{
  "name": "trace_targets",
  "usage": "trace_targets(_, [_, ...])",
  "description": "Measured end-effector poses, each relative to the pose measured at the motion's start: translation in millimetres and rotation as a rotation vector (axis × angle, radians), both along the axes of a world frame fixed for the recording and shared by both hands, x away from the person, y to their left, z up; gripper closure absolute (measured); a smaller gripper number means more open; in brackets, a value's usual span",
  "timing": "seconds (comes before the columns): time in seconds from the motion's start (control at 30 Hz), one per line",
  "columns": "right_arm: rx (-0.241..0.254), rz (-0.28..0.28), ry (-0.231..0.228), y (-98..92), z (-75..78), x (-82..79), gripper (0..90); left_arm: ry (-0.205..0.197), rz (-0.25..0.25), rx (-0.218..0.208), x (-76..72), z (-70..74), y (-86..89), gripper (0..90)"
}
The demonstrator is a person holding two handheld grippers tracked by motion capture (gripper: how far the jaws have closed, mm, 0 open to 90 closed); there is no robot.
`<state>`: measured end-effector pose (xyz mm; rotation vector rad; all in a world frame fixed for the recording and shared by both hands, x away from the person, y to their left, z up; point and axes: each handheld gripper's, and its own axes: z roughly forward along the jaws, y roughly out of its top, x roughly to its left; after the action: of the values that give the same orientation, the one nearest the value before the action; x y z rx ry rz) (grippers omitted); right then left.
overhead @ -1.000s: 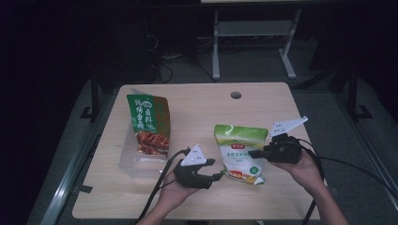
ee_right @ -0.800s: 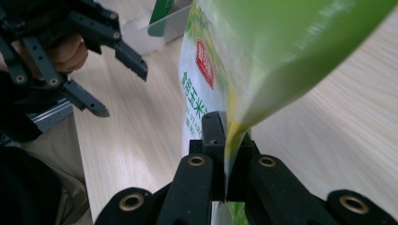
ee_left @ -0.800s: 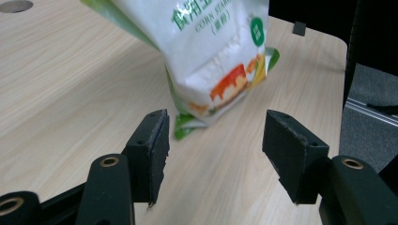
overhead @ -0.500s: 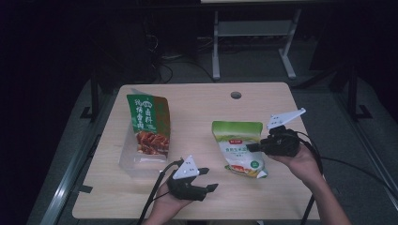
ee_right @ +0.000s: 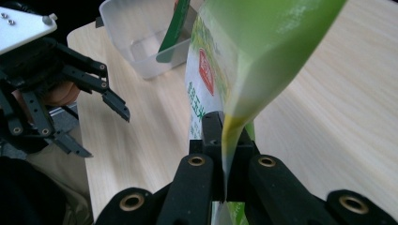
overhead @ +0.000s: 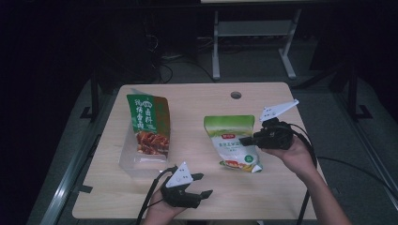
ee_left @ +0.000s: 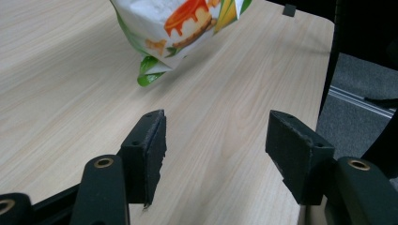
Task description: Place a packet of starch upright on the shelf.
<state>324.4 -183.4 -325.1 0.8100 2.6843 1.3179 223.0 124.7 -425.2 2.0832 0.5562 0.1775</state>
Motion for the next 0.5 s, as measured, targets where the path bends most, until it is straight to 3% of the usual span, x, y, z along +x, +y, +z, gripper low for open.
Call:
trace_targets(0.37, [0.031,0.049,-0.005,23.3,14.5,6.5,89.6,0.009,-0.009,-0.009,-4.1,-5.8,0.8,33.7])
trace_targets(0.5, [0.022,0.073,-0.002,32.7,18.8,9.2,89.6,0.004,-0.017,-0.001,-4.9,-5.9,0.9,33.5])
